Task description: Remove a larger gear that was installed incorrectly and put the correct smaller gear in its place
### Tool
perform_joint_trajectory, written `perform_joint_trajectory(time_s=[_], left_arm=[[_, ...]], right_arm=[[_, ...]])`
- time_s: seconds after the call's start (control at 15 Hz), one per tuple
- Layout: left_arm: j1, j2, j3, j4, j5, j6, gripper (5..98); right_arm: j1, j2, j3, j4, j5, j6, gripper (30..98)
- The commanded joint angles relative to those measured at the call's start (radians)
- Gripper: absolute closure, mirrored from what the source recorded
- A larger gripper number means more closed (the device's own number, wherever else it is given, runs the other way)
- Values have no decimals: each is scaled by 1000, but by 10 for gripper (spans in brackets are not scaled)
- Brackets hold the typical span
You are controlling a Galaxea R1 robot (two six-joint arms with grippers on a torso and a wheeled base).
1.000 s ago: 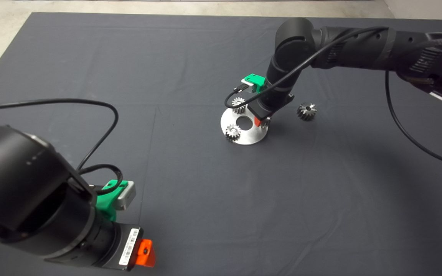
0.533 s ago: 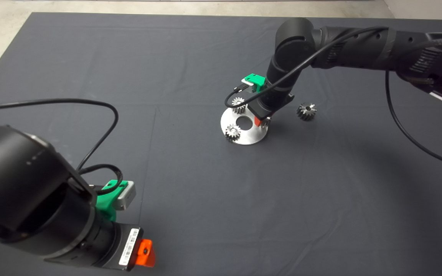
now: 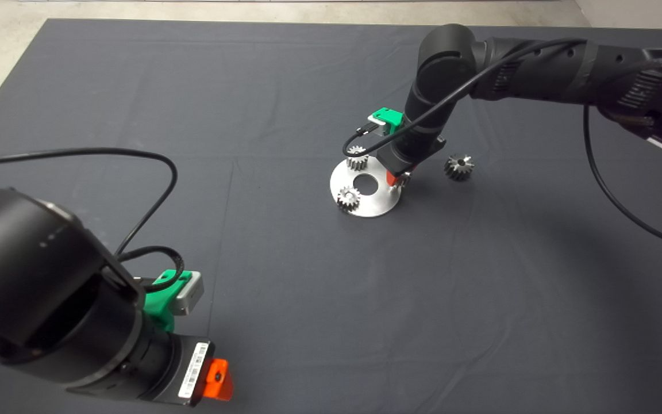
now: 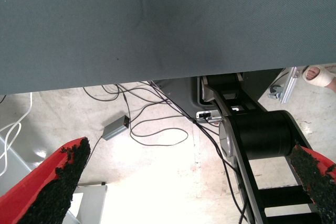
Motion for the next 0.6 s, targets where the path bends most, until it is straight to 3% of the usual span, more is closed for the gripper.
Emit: perform_joint_trajectory(time_s=[0.0, 0.53], left_arm=[[-6, -5, 17, -22, 14, -8, 54], [-6, -5, 17, -25, 14, -9, 54]], right_arm=[[30, 7, 3, 12, 6, -5, 881], [20, 10, 2, 12, 11, -5, 879]])
